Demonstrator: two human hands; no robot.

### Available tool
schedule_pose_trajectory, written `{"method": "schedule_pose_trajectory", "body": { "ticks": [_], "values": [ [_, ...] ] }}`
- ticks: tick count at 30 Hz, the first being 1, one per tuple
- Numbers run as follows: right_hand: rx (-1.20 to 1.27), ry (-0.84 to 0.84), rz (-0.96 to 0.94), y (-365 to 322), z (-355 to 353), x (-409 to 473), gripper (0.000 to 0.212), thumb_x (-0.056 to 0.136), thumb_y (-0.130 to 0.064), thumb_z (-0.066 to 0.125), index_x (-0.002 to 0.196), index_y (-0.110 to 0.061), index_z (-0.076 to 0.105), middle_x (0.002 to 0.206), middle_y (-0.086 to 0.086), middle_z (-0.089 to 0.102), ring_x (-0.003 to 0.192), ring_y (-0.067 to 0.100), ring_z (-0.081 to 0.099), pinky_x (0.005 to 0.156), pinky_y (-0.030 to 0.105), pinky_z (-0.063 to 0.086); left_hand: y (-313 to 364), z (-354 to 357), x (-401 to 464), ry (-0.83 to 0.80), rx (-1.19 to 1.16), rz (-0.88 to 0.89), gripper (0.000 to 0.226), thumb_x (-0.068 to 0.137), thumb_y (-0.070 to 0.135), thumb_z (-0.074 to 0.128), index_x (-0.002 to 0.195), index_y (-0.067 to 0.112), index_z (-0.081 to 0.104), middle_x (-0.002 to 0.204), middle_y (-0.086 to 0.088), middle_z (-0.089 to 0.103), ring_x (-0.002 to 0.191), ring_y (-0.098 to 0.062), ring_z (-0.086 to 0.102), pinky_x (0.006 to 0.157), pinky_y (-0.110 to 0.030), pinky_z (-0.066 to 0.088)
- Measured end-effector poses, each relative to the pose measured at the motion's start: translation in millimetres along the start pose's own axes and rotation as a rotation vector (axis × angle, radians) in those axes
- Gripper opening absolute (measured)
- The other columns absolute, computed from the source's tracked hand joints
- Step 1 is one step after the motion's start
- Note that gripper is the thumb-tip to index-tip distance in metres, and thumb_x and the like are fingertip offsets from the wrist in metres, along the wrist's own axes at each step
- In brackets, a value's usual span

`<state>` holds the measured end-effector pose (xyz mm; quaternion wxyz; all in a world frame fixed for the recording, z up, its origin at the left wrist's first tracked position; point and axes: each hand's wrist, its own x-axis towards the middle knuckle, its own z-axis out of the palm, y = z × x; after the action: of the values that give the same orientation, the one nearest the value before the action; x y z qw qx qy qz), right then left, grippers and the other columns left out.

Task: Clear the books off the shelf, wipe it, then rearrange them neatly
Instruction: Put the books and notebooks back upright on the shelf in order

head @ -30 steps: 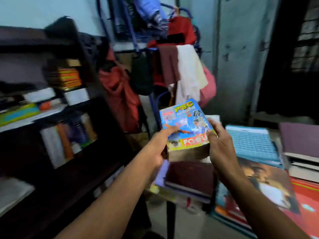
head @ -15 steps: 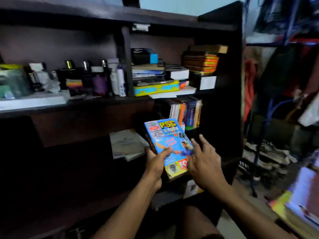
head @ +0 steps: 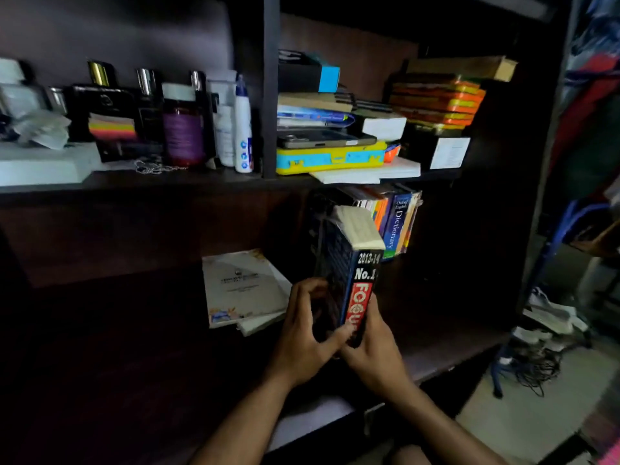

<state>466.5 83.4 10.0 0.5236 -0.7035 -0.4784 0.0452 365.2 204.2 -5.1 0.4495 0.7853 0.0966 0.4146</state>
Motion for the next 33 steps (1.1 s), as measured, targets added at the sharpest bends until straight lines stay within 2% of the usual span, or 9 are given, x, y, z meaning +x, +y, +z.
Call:
{"method": "schedule_pose_trajectory", "body": {
  "ticks": [5,8,12,15,17,20,23,25,33],
  "values": [
    [-0.011,0.009,0.014,4.4,4.6,8.6,0.071,0.087,-0.025,0.078,0.127,-0.062,0.033,0.110,-0.037,0.064,0.102,-0.010,0.064,0.080,0.009,0.049,1.5,-0.1,5.2,-0.016,0.025,-0.136,0.068,0.083,0.013,0.066,0.134,0.048,0.038,0.140,0.014,0.044,0.132,-0.005,0.049,0.107,-0.023,0.046],
    [-0.015,0.014,0.030,7.7,7.3,13.1,0.077,0.085,-0.023,0.079,0.126,-0.066,0.030,0.111,-0.033,0.061,0.100,-0.012,0.063,0.078,0.006,0.048,-3.0,-18.4,29.8,-0.105,0.471,-0.093,0.060,0.085,0.014,0.061,0.142,0.027,0.045,0.141,0.004,0.051,0.126,-0.016,0.053,0.104,-0.032,0.046],
    [0.003,-0.001,0.049,12.0,8.1,15.7,0.077,0.086,-0.020,0.077,0.125,-0.065,0.029,0.110,-0.035,0.062,0.101,-0.011,0.064,0.077,0.005,0.048,-29.5,-59.3,51.1,-0.266,0.902,0.025,0.057,0.087,0.040,0.056,0.140,0.018,0.058,0.139,-0.004,0.061,0.127,-0.028,0.056,0.102,-0.034,0.029],
    [0.013,-0.008,0.048,14.9,12.6,26.0,0.075,0.087,-0.020,0.077,0.124,-0.066,0.030,0.107,-0.042,0.063,0.100,-0.012,0.065,0.077,0.007,0.051,-49.9,-67.7,43.4,-0.383,0.978,-0.093,0.072,0.089,0.064,0.023,0.148,0.032,0.049,0.151,0.006,0.051,0.140,-0.024,0.044,0.111,-0.040,0.019],
    [0.020,0.007,0.048,16.2,20.2,38.0,0.070,0.087,-0.017,0.077,0.124,-0.057,0.033,0.103,-0.036,0.065,0.096,-0.015,0.064,0.080,0.012,0.055,-54.2,-66.8,46.9,-0.447,0.997,-0.162,0.075,0.088,0.066,0.011,0.151,0.037,0.041,0.155,0.011,0.042,0.142,-0.019,0.035,0.116,-0.045,0.017],
    [0.022,0.024,0.022,19.7,34.3,57.1,0.069,0.087,-0.010,0.076,0.129,-0.045,0.034,0.115,-0.029,0.059,0.100,-0.020,0.060,0.081,0.002,0.046,-49.9,-70.7,54.8,-0.480,1.015,-0.187,0.064,0.085,0.063,0.027,0.143,0.041,0.045,0.145,0.010,0.044,0.136,-0.020,0.037,0.113,-0.045,0.025],
    [0.017,0.047,-0.026,26.6,48.6,77.9,0.072,0.086,-0.008,0.076,0.137,-0.037,0.036,0.125,-0.011,0.063,0.115,-0.003,0.061,0.093,0.010,0.047,-48.1,-80.5,57.7,-0.514,0.976,-0.192,0.047,0.090,0.060,0.048,0.135,0.044,0.051,0.139,0.012,0.044,0.131,-0.018,0.037,0.108,-0.044,0.028],
    [0.010,0.045,-0.047,30.6,58.7,92.3,0.069,0.086,-0.009,0.076,0.140,-0.028,0.036,0.127,-0.007,0.063,0.117,0.000,0.061,0.096,0.014,0.048,-45.8,-83.3,57.8,-0.519,0.963,-0.200,0.053,0.093,0.065,0.049,0.141,0.043,0.047,0.144,0.013,0.041,0.136,-0.016,0.033,0.110,-0.043,0.026],
    [0.005,0.024,0.041,40.5,102.1,147.0,0.063,0.092,-0.016,0.068,0.142,-0.025,0.030,0.123,-0.004,0.065,0.108,0.012,0.065,0.086,0.022,0.049,-56.4,-83.6,60.7,-0.471,0.924,-0.210,0.072,0.092,0.072,0.048,0.154,0.036,0.035,0.161,0.015,0.026,0.147,-0.010,0.022,0.117,-0.039,0.017]
  ]
}}
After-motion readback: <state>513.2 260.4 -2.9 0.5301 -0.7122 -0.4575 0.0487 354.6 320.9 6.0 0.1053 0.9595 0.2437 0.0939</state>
